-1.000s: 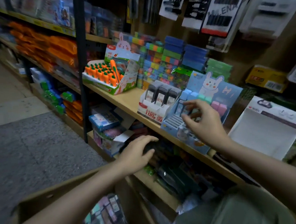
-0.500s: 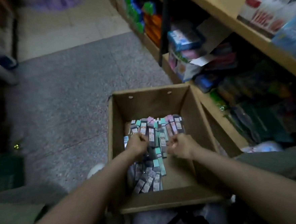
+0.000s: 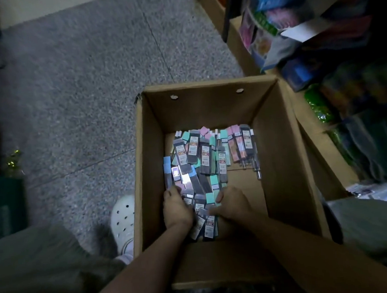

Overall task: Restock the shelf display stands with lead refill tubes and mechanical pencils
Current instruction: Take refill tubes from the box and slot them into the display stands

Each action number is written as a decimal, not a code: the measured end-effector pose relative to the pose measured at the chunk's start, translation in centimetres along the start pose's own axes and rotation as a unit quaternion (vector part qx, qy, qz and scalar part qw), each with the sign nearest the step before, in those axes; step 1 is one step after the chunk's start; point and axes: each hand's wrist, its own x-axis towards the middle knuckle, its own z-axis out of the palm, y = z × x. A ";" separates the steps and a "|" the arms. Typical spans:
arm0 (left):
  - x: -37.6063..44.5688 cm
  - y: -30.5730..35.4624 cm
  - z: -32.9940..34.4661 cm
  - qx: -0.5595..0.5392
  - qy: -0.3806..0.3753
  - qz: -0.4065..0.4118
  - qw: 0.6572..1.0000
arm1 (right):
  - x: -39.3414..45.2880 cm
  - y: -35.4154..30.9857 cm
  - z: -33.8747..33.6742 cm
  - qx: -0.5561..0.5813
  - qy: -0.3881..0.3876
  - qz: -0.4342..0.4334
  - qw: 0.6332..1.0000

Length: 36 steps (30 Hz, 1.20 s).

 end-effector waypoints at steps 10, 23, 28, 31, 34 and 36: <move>1.0 -0.5 1.3 0.020 0.004 0.029 0.999 | 1.1 0.3 -1.0 0.048 0.026 0.008 0.998; 0.2 6.3 -3.0 -0.154 -0.053 0.168 0.972 | -1.9 -0.1 -10.9 0.215 0.139 -0.052 0.965; -1.2 14.7 -8.8 -0.174 -0.103 0.313 0.928 | -7.2 -3.1 -17.8 0.238 0.207 -0.155 0.936; -3.1 19.6 -13.0 -0.145 -0.160 0.377 0.901 | -11.8 -4.6 -22.1 0.215 0.248 -0.212 0.920; -5.8 23.3 -16.4 -0.187 -0.240 0.403 0.863 | -16.4 -5.5 -25.6 0.212 0.288 -0.256 0.898; -7.4 24.8 -17.6 -0.223 -0.280 0.406 0.841 | -19.0 -5.8 -27.3 0.201 0.300 -0.272 0.892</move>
